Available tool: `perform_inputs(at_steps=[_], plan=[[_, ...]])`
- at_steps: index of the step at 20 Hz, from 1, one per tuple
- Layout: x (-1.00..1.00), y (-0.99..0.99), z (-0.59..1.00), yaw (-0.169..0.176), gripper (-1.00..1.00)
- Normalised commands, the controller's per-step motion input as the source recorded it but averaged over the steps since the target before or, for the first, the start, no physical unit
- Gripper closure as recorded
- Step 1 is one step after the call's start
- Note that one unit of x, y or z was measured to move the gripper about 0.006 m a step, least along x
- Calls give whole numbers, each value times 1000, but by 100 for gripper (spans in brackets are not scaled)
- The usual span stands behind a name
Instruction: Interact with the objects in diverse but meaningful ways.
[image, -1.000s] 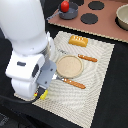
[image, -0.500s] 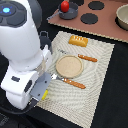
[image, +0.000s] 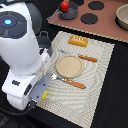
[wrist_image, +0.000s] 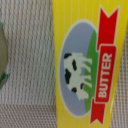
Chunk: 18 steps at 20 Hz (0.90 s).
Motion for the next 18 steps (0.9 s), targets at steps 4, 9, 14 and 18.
perform_inputs(at_steps=[4,9,14,18], plan=[[0,-26,-147,0,100],[-1,-39,-142,0,100],[-3,-78,-168,0,100],[0,-88,-104,0,100]])
